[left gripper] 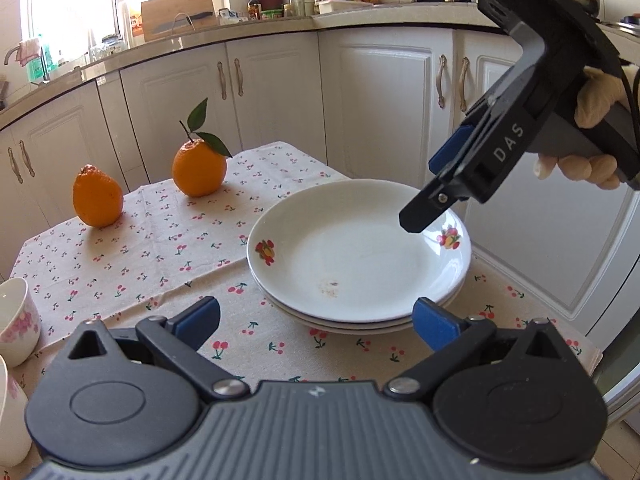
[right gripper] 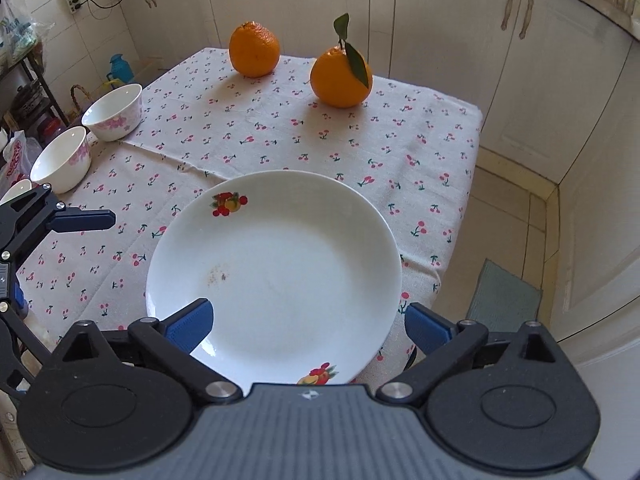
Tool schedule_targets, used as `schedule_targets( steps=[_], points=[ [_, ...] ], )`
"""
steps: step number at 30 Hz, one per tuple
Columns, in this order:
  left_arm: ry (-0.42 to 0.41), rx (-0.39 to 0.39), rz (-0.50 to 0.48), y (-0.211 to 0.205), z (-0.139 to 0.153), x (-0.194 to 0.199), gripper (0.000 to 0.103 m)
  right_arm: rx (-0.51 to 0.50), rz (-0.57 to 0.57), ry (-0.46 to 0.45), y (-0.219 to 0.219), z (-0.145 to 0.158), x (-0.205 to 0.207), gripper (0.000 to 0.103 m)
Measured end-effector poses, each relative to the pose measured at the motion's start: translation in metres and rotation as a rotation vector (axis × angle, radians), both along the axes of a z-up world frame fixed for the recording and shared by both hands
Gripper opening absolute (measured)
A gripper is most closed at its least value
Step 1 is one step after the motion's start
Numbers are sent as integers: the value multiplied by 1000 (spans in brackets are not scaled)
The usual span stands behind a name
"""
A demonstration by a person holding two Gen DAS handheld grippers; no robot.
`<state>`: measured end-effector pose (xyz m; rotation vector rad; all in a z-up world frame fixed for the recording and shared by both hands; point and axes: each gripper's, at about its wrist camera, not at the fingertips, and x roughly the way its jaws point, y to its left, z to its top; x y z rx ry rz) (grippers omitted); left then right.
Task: Organize plates and bowls
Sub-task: 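Withdraw the right gripper and move it toward the white bowls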
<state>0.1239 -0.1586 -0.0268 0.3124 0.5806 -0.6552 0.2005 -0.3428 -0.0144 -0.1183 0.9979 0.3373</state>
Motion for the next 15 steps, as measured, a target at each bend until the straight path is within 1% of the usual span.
schedule_targets(
  steps=[5, 9, 15],
  points=[
    [-40, -11, 23, 15, 8, -6, 102, -39, -64, -108, 20, 11, -21, 103],
    [-51, -24, 41, 31, 13, -8, 102, -75, -111, -189, 42, 20, -40, 103],
    [-73, -45, 55, 62, 24, -19, 102, -132, -100, -336, 85, 33, -71, 103]
  ],
)
